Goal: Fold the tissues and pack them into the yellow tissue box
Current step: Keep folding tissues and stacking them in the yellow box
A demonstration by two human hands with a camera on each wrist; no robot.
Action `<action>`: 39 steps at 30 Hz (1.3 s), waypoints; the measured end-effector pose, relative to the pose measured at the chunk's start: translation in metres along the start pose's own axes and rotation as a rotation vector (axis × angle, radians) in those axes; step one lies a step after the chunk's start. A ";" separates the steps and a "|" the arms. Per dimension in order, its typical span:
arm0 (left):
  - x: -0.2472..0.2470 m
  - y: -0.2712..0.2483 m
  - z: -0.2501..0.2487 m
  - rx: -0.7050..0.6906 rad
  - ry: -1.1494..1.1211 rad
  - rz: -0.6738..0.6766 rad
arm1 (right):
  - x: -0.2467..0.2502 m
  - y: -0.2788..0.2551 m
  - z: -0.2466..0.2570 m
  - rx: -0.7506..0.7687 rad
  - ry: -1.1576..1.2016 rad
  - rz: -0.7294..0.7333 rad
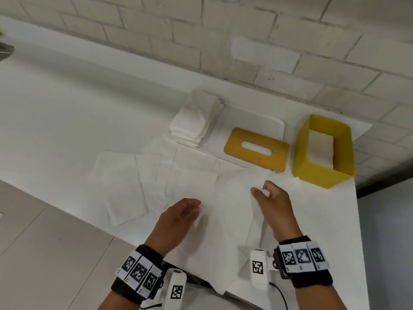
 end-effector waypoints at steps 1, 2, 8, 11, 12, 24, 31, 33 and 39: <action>-0.002 0.002 -0.001 -0.004 0.026 0.006 | 0.010 -0.002 0.000 0.000 0.024 -0.017; -0.004 0.004 -0.003 -0.012 0.049 0.009 | 0.021 -0.004 -0.004 -0.029 0.035 -0.025; -0.025 0.006 -0.031 0.007 -0.101 0.119 | 0.075 -0.009 -0.023 -0.011 -0.212 -0.167; -0.037 0.007 -0.050 -0.037 -0.130 0.149 | 0.099 -0.019 -0.007 0.087 -0.209 -0.363; -0.040 0.007 -0.056 -0.055 -0.140 0.153 | 0.101 -0.022 -0.005 0.071 -0.124 -0.352; -0.092 0.006 -0.086 0.046 -0.477 0.582 | 0.018 -0.025 0.048 0.061 0.466 0.135; -0.088 0.015 -0.067 0.168 -0.533 0.436 | -0.002 -0.026 -0.006 -0.100 0.137 0.333; -0.081 0.020 -0.065 0.179 -0.549 0.372 | 0.011 -0.026 -0.027 -0.154 0.027 0.224; -0.057 0.026 -0.055 0.175 -0.563 0.285 | 0.067 -0.014 -0.067 -0.262 -0.309 -0.153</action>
Point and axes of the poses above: each hand's wrist, its own y-axis towards the middle knuckle, its own x-axis out of the back of the hand, z = x × y, the point moved 7 cm from there along y, towards the middle knuckle, and after that the axes turned 9 degrees about x, right-handed, at the moved point
